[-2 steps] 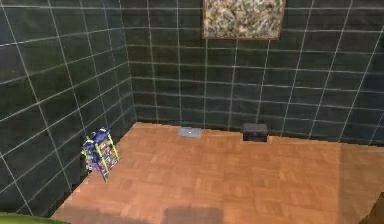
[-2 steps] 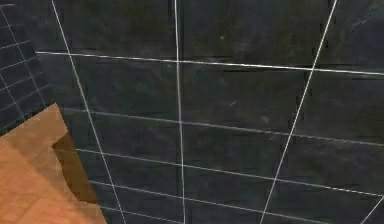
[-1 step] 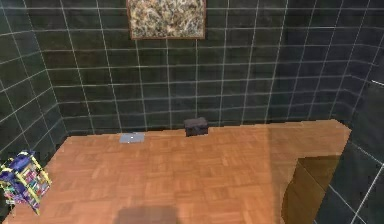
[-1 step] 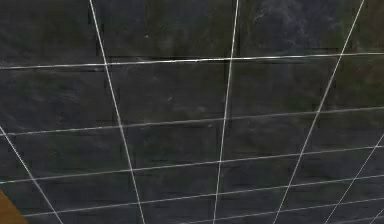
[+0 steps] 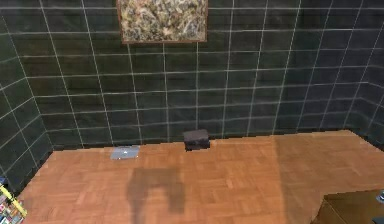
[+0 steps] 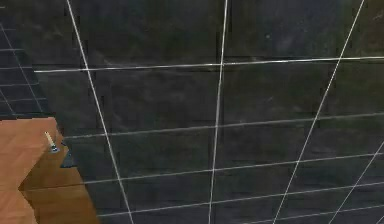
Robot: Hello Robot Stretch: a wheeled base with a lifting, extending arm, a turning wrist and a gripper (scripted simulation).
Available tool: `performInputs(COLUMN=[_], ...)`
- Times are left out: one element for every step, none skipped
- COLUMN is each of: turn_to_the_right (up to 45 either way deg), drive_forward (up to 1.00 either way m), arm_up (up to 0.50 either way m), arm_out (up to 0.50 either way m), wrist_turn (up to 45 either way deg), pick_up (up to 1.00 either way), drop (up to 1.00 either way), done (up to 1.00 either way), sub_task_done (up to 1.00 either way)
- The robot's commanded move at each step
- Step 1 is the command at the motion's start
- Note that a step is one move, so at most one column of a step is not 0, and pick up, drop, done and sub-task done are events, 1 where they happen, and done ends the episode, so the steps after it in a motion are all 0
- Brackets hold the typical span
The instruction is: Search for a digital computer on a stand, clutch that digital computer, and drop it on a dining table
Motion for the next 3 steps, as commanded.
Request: performInputs(turn_to_the_right=[36.0, 0.0, -45.0], drive_forward=[0.00, 0.20, 0.00], arm_up=[0.00, 0.00, 0.00], arm_out=[0.00, 0.00, 0.00], wrist_turn=[0.0, 0.0, 0.0], pick_up=[0.00, 0.00, 0.00], drop=[0.00, 0.00, 0.00], done=[0.00, 0.00, 0.00], sub_task_done=[0.00, 0.00, 0.00])
